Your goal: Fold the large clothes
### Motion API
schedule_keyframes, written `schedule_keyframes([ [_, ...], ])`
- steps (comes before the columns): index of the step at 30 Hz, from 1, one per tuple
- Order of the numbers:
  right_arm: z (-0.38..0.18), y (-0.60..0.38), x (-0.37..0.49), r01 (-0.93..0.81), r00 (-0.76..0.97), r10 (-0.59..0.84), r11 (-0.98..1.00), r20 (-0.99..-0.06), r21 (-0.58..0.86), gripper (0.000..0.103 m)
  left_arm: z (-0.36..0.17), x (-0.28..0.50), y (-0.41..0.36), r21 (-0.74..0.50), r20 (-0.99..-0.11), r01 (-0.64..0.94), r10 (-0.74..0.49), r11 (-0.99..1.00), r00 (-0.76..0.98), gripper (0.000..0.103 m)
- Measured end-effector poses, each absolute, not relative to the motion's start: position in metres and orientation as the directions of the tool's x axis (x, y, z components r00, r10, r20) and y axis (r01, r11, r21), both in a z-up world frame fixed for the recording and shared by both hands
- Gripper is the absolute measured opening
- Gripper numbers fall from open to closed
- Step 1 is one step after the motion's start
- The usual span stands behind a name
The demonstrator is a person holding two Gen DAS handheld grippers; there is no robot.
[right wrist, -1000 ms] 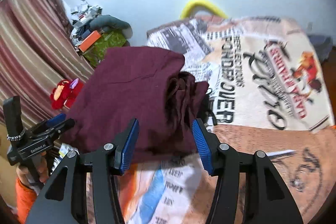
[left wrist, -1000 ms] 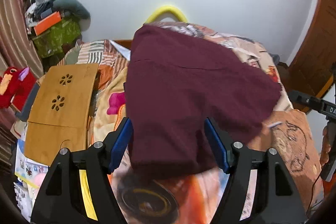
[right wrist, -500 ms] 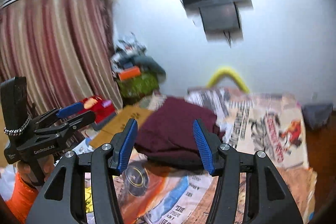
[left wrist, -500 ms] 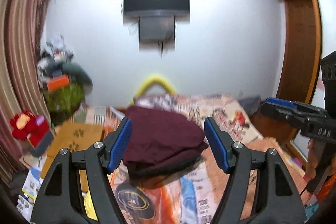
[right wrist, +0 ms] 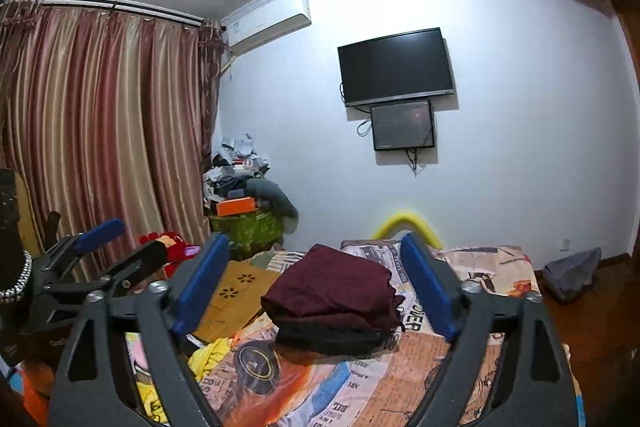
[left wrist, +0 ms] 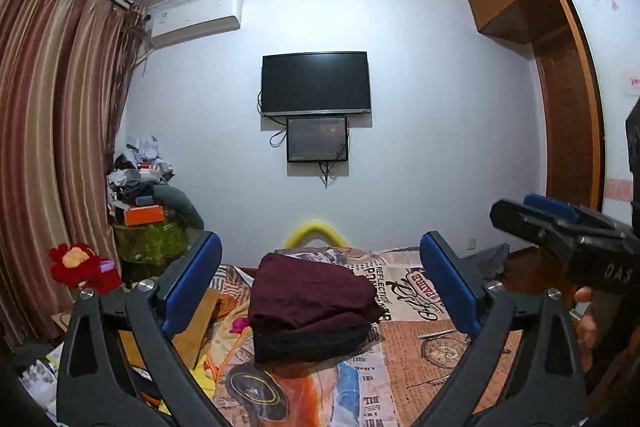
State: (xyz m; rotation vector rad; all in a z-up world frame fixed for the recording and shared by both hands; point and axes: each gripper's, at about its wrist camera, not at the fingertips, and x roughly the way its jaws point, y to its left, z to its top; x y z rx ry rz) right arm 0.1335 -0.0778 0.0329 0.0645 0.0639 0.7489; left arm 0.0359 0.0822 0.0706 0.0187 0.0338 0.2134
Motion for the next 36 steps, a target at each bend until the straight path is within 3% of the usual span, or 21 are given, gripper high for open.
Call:
schedule_keyframes([
  [6,0.028,-0.071,0.135,-0.64,0.763,0.643,0.765,-0.059,0.069,0.098,0.065,0.041,0.085,0.0,-0.044,-0.207,0.207,0.978,0.977,0.102],
  [36,0.017,-0.086,0.128,-0.626,0.768,0.632,0.775,-0.107,0.089,0.1,0.045,0.042,0.085,0.006,-0.084,-0.214,0.214,0.977,0.973,0.103],
])
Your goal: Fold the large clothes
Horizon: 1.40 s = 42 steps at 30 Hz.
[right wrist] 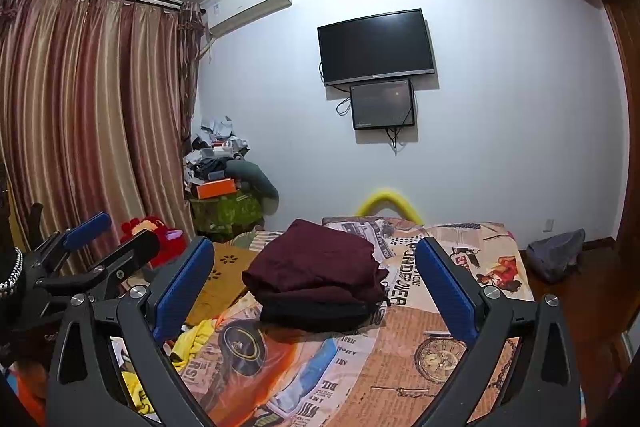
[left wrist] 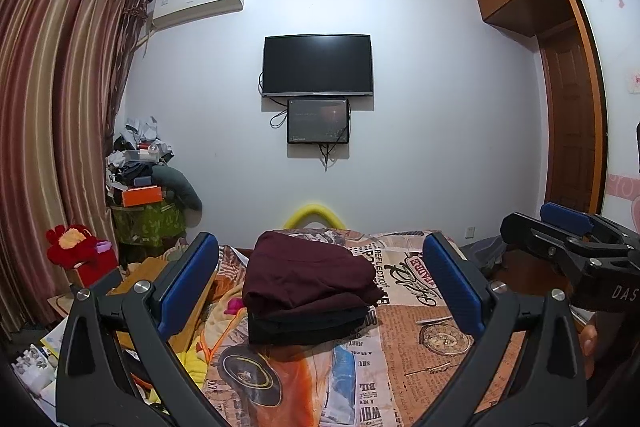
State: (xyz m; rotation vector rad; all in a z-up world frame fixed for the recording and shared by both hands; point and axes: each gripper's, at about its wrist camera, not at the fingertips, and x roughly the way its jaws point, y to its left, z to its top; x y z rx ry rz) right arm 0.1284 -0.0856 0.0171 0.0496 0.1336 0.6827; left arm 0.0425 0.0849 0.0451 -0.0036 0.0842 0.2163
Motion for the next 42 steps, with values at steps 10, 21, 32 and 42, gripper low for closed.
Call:
schedule_keyframes([
  [10,0.0192,-0.0859,0.1282,-0.625,0.768,0.632,0.775,-0.105,0.092,0.1,0.0458,0.0441,0.0867,0.01,-0.087,-0.207,0.207,0.978,0.975,0.103],
  [21,0.0196,-0.0859,0.1275,-0.625,0.77,0.63,0.777,-0.104,0.084,0.101,0.0457,0.0478,0.0879,-0.005,-0.105,-0.18,0.179,0.984,0.978,0.103],
  [32,0.0219,-0.0871,0.1256,-0.618,0.777,0.623,0.782,-0.092,0.079,0.101,0.0443,0.0516,0.0891,-0.019,-0.119,-0.171,0.167,0.985,0.979,0.103],
  [42,0.022,-0.0886,0.126,-0.613,0.781,0.619,0.786,-0.086,0.083,0.102,0.0423,0.0525,0.0884,-0.024,-0.121,-0.169,0.165,0.985,0.979,0.103],
])
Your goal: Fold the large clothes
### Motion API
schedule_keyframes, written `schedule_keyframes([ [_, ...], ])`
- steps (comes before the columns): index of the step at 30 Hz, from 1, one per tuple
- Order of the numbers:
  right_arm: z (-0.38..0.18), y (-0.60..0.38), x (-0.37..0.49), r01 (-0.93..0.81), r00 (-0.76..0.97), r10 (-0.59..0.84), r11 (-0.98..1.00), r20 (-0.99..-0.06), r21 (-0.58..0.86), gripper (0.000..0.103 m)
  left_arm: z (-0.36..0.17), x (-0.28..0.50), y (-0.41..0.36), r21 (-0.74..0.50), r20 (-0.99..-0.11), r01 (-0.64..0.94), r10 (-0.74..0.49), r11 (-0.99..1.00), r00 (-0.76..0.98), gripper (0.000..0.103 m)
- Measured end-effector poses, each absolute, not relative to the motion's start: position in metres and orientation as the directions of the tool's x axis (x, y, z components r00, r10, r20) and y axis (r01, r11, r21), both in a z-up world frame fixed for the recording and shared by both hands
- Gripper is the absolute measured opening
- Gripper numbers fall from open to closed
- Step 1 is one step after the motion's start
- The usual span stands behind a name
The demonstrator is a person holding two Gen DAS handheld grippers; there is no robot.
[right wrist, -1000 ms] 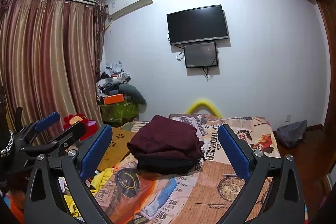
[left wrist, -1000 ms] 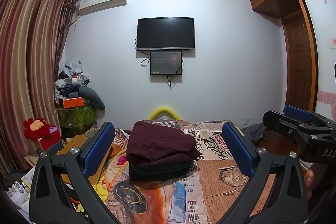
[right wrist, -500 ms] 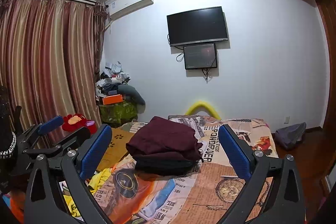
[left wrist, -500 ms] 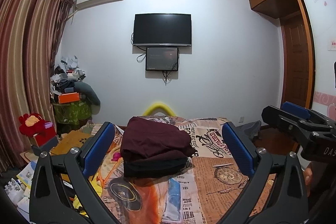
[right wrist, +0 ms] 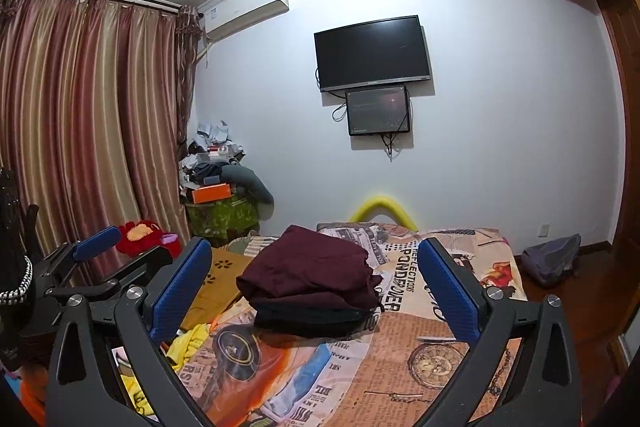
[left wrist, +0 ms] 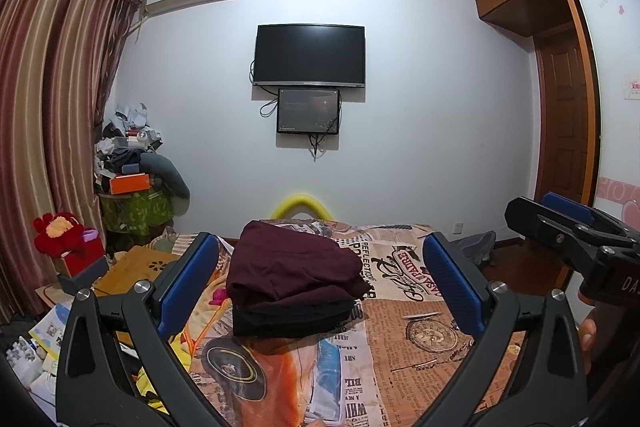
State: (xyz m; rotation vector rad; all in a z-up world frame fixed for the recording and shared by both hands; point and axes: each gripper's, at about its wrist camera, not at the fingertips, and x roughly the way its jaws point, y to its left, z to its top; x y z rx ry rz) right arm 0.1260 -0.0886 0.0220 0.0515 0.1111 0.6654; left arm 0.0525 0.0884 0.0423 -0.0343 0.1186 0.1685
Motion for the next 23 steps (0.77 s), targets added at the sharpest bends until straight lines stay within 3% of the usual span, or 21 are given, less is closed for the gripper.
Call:
schedule_keyframes([
  [23,0.0224,-0.0894,0.1241,-0.606,0.786,0.612,0.79,-0.086,0.089,0.103,0.0409,0.0554,0.0909,-0.032,-0.135,-0.165,0.159,0.986,0.978,0.103],
])
